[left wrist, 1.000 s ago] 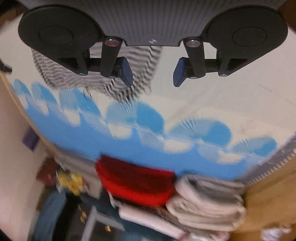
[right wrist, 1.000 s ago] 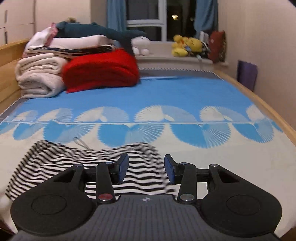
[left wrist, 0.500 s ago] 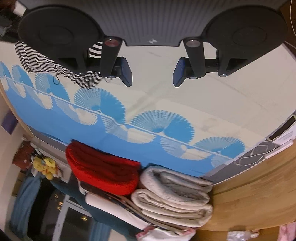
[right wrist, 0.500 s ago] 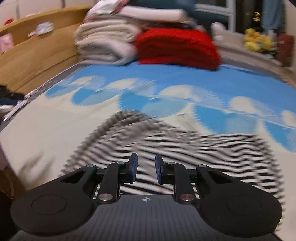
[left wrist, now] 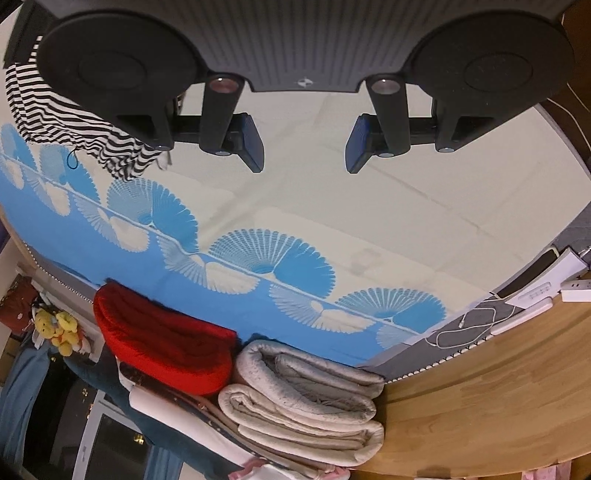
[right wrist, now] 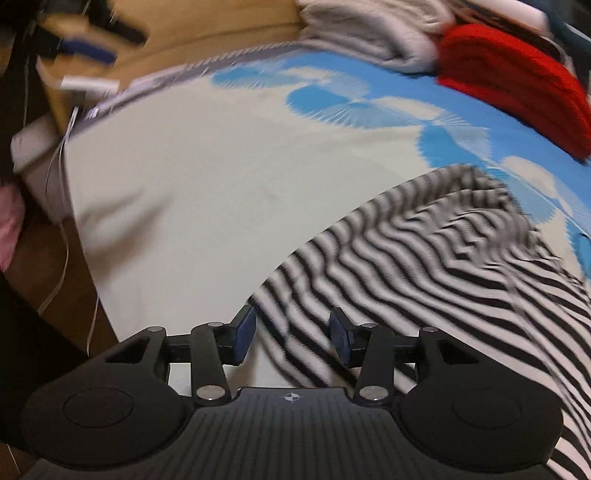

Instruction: Fold small clothes

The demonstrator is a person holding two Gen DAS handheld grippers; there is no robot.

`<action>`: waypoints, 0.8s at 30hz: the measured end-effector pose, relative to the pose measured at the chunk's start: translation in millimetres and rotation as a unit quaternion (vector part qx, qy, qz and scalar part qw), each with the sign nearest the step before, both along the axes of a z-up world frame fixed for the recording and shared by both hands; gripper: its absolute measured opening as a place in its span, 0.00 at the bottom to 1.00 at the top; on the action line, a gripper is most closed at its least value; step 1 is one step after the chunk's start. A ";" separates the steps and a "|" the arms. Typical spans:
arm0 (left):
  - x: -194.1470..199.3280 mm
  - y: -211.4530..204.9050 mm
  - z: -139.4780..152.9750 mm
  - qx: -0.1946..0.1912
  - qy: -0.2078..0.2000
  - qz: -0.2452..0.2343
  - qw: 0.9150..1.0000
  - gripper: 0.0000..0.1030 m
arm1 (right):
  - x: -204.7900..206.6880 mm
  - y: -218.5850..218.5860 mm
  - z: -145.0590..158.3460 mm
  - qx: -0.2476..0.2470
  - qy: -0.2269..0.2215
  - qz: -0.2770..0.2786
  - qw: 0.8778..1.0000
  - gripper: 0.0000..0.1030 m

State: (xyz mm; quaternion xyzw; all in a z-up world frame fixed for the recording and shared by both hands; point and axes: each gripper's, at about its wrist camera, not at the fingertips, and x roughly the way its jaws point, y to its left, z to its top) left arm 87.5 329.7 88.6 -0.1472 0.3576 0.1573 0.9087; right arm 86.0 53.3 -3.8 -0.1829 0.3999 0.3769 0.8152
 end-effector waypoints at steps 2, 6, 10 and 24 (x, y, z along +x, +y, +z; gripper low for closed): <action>1.7 1.8 -1.6 0.000 0.005 -0.001 1.000 0.52 | -3.4 7.8 -8.0 -0.016 -0.016 0.012 1.000 0.57; 3.0 0.1 -2.1 0.008 0.008 -0.008 1.000 0.52 | -8.8 15.7 -15.3 -0.031 -0.036 0.027 0.999 0.63; 5.5 -3.5 -1.7 0.010 0.011 -0.012 1.000 0.52 | -9.7 18.6 -15.6 -0.054 -0.069 0.021 0.996 0.40; 11.6 -19.3 2.9 -0.012 0.011 0.011 1.000 0.52 | -6.8 0.4 55.0 0.057 -0.118 -0.018 0.991 0.09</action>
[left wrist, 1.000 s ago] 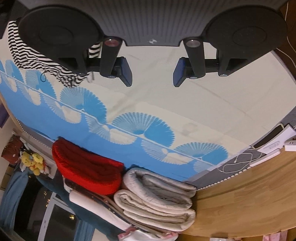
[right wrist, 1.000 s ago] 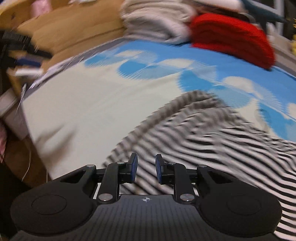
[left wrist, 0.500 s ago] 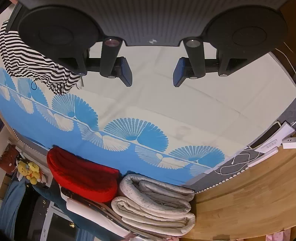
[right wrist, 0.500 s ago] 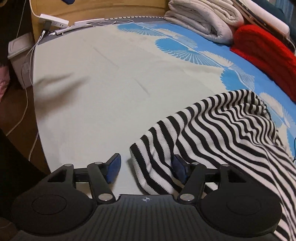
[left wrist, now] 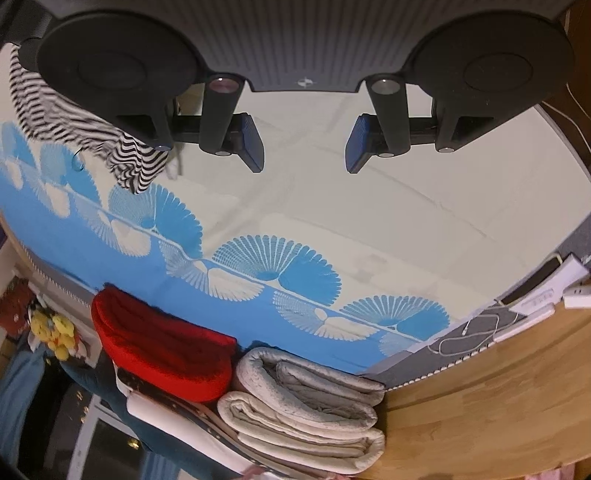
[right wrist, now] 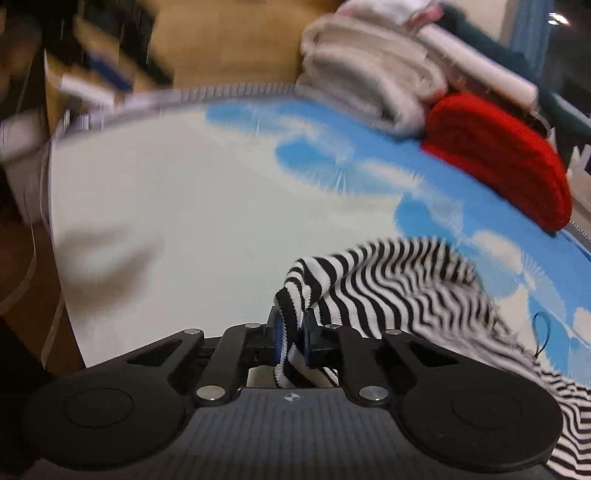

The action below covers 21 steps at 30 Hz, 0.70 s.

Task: Fold small clothes
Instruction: 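Grasp the folded shirt edge with the right gripper and flip it over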

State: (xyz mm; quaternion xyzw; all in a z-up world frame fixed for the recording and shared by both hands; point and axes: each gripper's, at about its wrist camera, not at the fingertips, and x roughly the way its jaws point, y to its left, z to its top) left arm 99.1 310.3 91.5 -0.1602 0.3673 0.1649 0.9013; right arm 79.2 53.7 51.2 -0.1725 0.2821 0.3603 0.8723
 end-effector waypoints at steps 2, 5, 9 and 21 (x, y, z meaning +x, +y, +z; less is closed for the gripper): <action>1.8 -2.5 0.8 -0.008 0.000 0.006 1.000 0.52 | 0.4 -5.6 11.9 0.023 -0.005 0.000 1.000 0.09; 7.3 -13.6 1.3 -0.004 0.007 0.003 1.000 0.52 | 3.1 -18.7 18.3 0.044 0.009 -0.011 0.999 0.09; 18.0 -38.1 6.8 0.000 0.002 -0.011 1.000 0.52 | 14.7 -56.0 38.1 0.098 0.036 -0.062 0.993 0.09; 85.3 -162.0 4.5 -0.057 -0.007 -0.099 0.993 0.52 | 3.7 -308.8 77.7 0.268 0.020 -0.361 0.893 0.08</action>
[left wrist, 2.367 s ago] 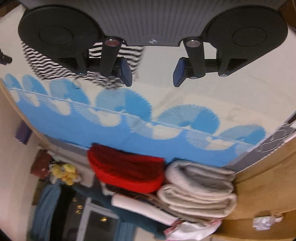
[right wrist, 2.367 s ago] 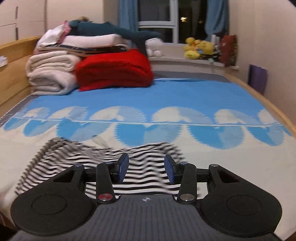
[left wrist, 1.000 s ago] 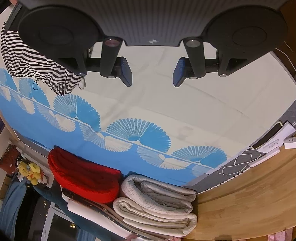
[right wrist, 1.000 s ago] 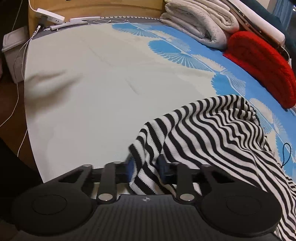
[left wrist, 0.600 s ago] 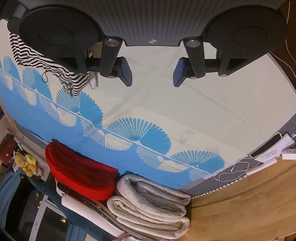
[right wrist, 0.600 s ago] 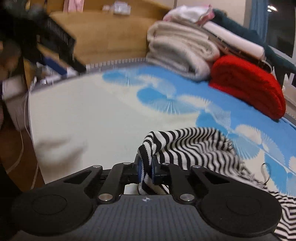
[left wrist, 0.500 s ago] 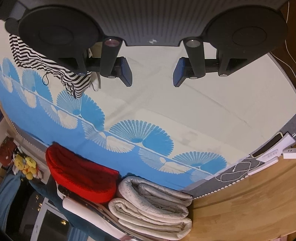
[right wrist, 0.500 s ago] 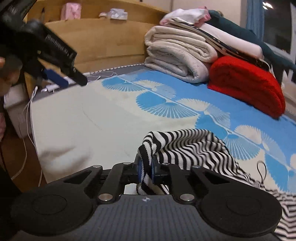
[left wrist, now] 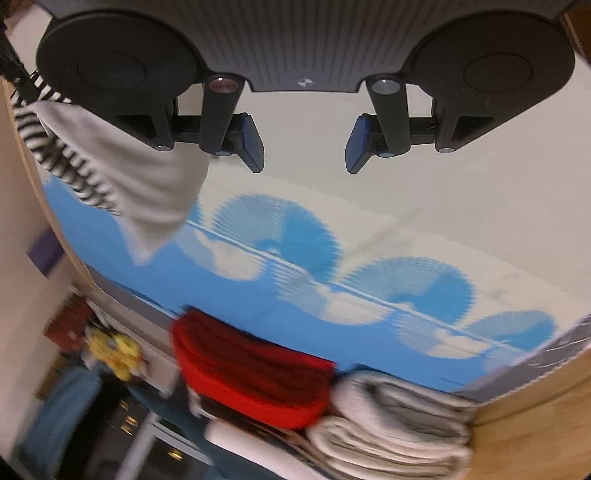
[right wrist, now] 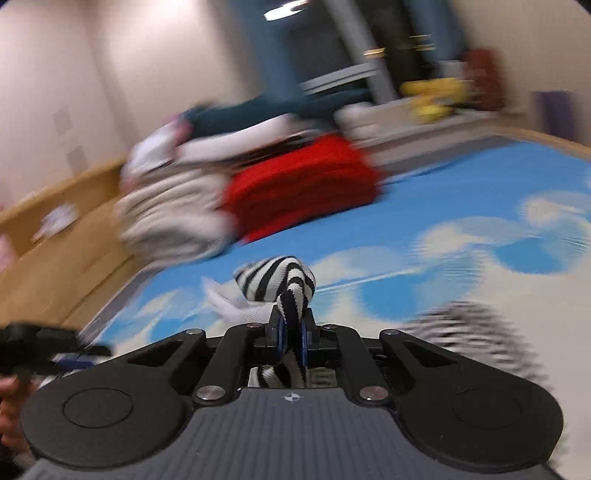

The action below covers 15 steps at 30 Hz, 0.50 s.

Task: Fold small clothes
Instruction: 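Grasp the folded shirt edge with the right gripper and flip it over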

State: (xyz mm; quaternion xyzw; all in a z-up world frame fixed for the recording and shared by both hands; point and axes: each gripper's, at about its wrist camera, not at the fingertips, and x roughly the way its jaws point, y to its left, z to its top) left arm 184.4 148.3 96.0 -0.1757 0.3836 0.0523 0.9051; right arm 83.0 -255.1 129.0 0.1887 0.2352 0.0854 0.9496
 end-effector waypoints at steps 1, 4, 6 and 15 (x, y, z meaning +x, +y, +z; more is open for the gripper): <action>6.1 -14.6 -1.4 0.003 0.000 -0.015 1.000 0.52 | -3.3 -21.0 -7.1 -0.009 0.019 -0.035 0.999 0.08; 21.7 -56.3 -6.7 0.018 0.000 -0.053 0.998 0.52 | 6.0 -86.5 -52.3 -0.013 0.151 -0.129 0.980 0.08; 29.0 -79.9 -11.7 0.025 0.002 -0.074 0.997 0.52 | 9.9 -124.5 -87.1 0.034 0.242 -0.154 0.957 0.09; 44.9 -129.6 -30.0 0.049 0.014 -0.134 0.990 0.52 | 29.1 -167.7 -35.3 0.031 0.153 -0.062 0.986 0.21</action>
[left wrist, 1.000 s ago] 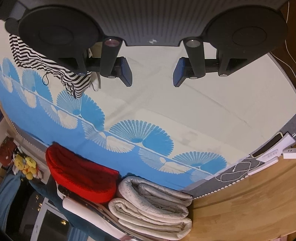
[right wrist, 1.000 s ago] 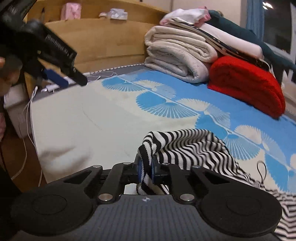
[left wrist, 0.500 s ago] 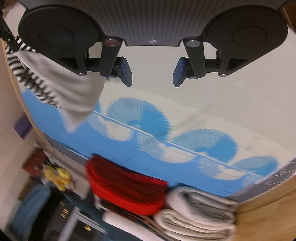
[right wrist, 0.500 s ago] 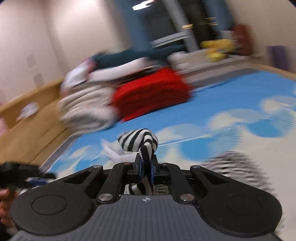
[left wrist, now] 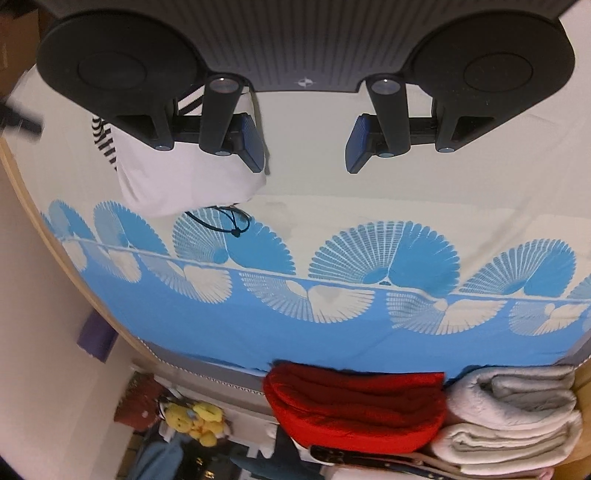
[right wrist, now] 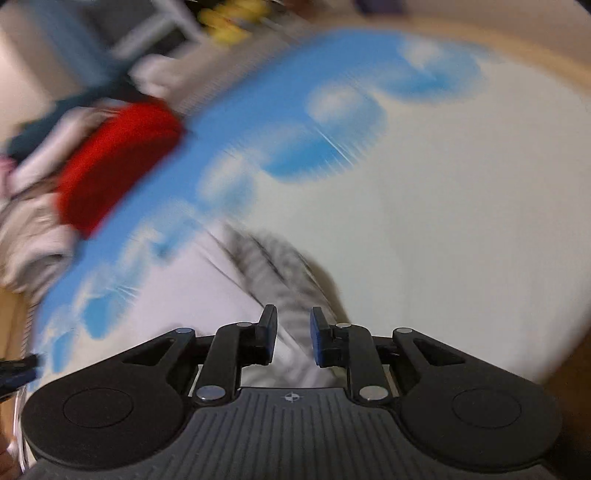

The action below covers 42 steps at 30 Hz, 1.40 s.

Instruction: Fold small clothes

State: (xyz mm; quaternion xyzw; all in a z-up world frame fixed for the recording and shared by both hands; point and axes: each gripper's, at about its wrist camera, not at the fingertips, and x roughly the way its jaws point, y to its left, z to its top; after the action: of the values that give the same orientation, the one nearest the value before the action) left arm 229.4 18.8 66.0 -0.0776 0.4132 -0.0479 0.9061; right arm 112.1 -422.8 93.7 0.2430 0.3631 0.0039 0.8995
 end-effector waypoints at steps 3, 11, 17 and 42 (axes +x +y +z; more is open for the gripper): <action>0.0 -0.3 -2.7 0.004 0.006 0.004 1.000 0.52 | 32.4 1.4 5.5 0.014 -0.021 0.090 0.996 0.26; -3.1 7.9 -13.3 0.015 0.032 0.015 0.999 0.52 | 137.8 18.3 -74.0 0.065 0.081 0.101 0.989 0.50; 9.1 -5.8 -30.5 -0.035 0.074 -0.009 0.997 0.59 | 143.6 21.8 -76.5 0.097 0.066 0.100 0.988 0.06; 29.7 -100.8 -107.8 -0.057 0.200 -0.111 0.972 0.76 | 102.9 -35.4 -64.4 0.079 0.054 0.041 0.995 0.19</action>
State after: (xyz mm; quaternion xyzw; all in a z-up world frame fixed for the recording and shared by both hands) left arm 259.1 -82.0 -41.8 -0.0914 0.5886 -0.1549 0.7882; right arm 215.0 -458.2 29.3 0.2980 0.4192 0.0567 0.8557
